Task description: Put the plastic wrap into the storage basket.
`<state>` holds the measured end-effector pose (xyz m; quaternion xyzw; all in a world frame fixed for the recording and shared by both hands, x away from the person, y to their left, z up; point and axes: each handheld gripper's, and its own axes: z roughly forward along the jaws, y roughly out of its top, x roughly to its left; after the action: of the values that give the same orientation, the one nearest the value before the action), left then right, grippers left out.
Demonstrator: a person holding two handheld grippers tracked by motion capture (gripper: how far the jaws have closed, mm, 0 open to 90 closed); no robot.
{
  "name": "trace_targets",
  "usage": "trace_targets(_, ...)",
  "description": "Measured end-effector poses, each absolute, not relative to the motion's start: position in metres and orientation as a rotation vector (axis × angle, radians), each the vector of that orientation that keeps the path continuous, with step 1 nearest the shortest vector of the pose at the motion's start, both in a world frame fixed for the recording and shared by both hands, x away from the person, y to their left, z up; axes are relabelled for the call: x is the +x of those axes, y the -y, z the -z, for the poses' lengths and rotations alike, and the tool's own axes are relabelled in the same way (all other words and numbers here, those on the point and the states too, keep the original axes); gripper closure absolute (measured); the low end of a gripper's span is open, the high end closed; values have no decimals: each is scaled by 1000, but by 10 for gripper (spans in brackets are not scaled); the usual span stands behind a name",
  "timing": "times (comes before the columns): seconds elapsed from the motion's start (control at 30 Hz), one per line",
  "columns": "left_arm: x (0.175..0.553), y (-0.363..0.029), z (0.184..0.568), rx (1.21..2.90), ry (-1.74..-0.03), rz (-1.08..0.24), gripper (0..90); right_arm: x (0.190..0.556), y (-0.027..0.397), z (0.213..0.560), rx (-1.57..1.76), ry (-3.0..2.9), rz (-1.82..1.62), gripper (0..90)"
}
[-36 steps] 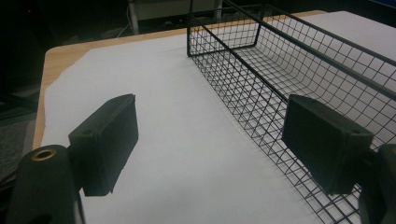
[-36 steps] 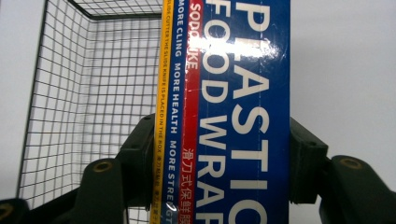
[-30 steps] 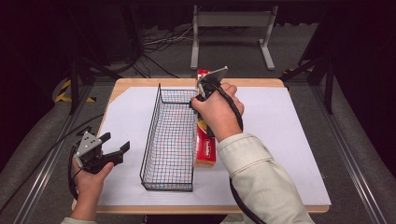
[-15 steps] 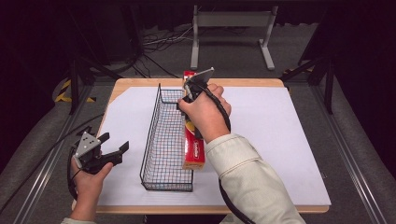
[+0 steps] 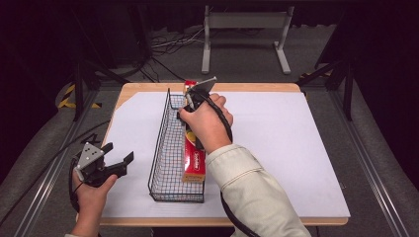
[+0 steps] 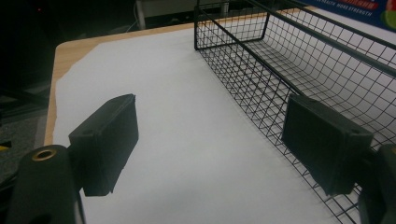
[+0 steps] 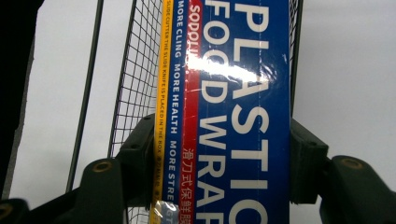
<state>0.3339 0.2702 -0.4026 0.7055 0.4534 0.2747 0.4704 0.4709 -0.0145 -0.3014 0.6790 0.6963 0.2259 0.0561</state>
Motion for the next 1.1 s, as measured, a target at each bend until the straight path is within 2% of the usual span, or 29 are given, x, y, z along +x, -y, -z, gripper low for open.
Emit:
trace_targets(0.63,337,-268,403,1735,-1103,-669,190,478,7,336,2113,-2077,-571,402)
trace_targets(1.1,337,-268,403,1738,-1108,-667,190,479,-1,348,2105,-2076,-510,400)
